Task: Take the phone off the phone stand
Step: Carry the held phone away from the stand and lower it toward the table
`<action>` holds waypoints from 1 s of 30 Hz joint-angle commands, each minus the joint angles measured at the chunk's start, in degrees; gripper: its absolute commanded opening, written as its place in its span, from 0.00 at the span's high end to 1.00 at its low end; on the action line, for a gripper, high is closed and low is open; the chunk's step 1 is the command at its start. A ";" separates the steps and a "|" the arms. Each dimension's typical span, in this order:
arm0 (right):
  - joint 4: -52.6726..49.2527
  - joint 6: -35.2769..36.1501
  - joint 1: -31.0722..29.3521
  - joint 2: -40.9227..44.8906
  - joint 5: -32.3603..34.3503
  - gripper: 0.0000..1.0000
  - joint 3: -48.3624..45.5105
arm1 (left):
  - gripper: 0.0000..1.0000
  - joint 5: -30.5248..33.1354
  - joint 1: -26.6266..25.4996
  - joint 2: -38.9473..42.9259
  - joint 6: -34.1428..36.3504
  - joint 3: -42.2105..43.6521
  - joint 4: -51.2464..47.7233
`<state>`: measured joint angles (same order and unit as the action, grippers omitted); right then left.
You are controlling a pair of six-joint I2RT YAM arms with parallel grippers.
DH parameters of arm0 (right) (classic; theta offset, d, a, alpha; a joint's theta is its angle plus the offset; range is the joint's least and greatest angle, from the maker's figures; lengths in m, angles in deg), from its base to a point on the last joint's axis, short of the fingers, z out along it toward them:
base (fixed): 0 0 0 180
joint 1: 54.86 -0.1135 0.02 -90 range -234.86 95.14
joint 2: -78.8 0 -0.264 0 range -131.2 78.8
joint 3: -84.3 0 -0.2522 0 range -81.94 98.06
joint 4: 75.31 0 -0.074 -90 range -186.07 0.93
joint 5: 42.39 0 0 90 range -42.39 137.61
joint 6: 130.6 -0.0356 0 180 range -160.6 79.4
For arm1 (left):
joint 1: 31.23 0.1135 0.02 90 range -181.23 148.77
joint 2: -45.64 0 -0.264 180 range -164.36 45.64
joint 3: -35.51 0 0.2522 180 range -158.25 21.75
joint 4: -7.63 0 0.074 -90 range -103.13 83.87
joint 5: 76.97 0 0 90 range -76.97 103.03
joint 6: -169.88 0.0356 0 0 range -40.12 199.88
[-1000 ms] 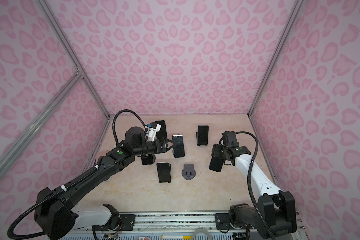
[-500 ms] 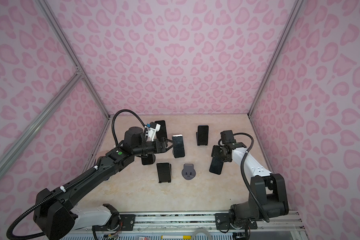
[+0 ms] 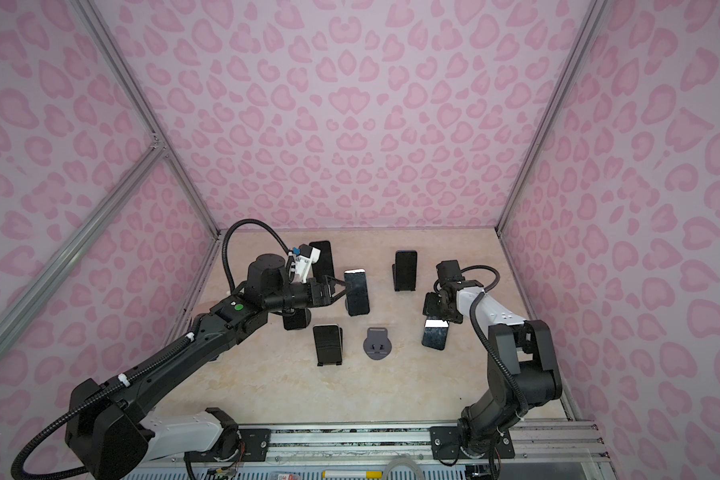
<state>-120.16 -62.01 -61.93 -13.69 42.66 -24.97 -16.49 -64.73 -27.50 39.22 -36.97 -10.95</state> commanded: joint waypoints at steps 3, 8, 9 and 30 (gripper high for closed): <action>1.28 1.02 -0.03 -1.47 1.67 0.34 0.15 | 0.03 -0.63 -0.08 0.03 0.02 0.02 0.34; 1.78 1.62 -0.08 -3.69 -0.44 0.34 0.18 | 0.03 -0.64 -0.08 -0.32 0.06 0.10 0.27; 1.87 1.64 -0.05 -4.12 -0.72 0.34 0.15 | 0.03 -0.51 -0.07 -0.33 0.00 0.10 0.28; 1.78 0.36 -0.39 -8.72 1.28 0.24 0.15 | 0.03 -0.29 -0.08 -0.54 0.39 -0.11 -0.06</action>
<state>-117.06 -61.72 -62.32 -20.96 44.58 -24.49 -16.51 -64.73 -28.05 39.19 -36.97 -10.97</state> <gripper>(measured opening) 0.760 0.966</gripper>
